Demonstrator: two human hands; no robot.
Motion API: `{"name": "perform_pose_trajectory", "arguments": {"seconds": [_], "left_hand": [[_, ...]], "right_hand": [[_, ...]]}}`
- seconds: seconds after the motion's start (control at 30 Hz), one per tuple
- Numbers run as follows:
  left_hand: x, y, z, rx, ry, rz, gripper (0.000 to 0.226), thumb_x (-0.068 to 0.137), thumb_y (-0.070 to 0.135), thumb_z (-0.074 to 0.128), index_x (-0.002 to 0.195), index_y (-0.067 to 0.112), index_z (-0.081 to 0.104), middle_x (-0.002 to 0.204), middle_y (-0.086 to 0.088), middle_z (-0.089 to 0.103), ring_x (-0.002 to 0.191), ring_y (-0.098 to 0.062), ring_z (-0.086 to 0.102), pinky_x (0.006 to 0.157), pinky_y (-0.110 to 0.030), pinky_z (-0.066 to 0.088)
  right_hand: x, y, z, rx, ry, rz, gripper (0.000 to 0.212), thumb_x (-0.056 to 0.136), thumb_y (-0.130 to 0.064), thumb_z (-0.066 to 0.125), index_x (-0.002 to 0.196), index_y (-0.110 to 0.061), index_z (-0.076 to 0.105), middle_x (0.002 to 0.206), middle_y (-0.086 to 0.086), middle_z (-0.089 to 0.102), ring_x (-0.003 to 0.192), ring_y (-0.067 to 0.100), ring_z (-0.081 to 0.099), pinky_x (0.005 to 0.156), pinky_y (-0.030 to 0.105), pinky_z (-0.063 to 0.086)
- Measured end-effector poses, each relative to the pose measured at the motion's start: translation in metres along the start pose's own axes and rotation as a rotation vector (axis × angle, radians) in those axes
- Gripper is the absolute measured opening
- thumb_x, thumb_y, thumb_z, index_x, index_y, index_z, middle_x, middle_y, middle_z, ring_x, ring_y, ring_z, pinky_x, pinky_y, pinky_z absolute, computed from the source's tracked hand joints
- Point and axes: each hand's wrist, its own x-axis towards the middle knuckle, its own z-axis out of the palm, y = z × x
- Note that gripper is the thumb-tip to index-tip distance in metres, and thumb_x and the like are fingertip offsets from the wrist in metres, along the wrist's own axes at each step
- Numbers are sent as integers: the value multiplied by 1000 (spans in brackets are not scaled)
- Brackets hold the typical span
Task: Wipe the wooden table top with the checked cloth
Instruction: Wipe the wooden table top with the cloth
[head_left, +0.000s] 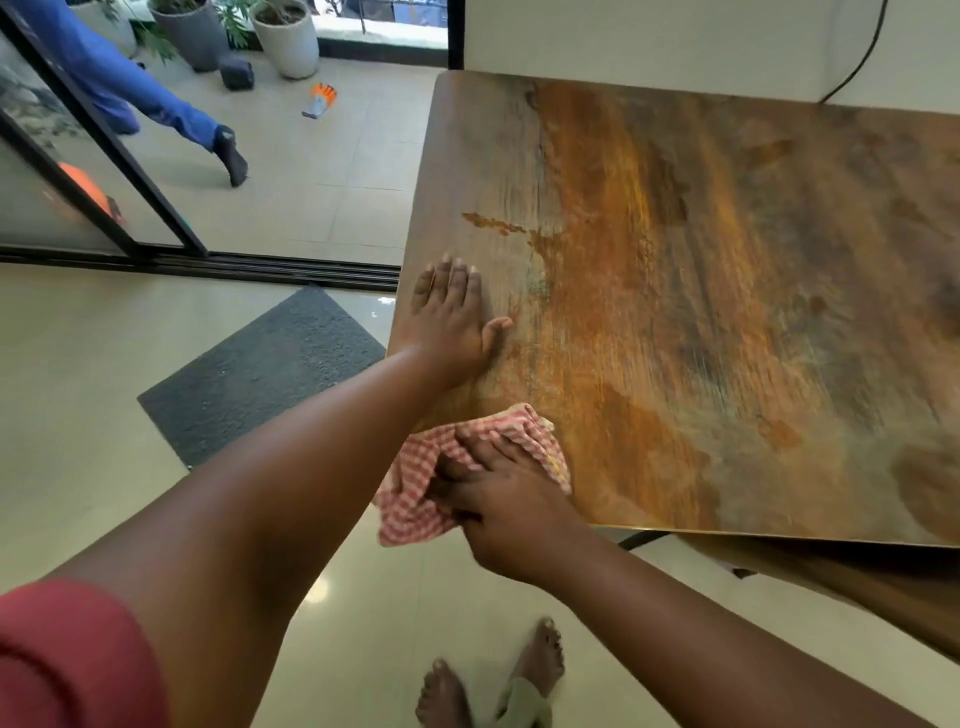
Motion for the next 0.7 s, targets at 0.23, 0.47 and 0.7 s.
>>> {"name": "perform_pose_trajectory", "arguments": {"seconds": [0.23,0.47,0.7], "left_hand": [[-40,-56,14,-89,-28,-41,77,95,61,9,153,11,1,161,-9,-5,147,-23,-16,115,-40,-16],[-46,-76,17,-82,-96,-43,70,97,58,7,153,19,-6,161,0,-11,145,-21,-20,114,-44,-17],[-51,-76,15,-113,-88,-36,68,96,58,3,153,22,-8,161,2,-11,144,-21,-23,114,-45,-17]], "right_hand": [[10,8,-5,-10,26,91,46,86,-28,42,130,-34,53,147,-10,39,143,27,21,116,39,4],[47,-33,11,-24,17,50,42,88,-32,40,127,-33,57,147,-9,40,142,33,20,115,45,2],[-8,-1,0,-69,-68,-51,44,89,-28,43,132,-36,51,145,-16,37,142,23,23,115,38,0]]}}
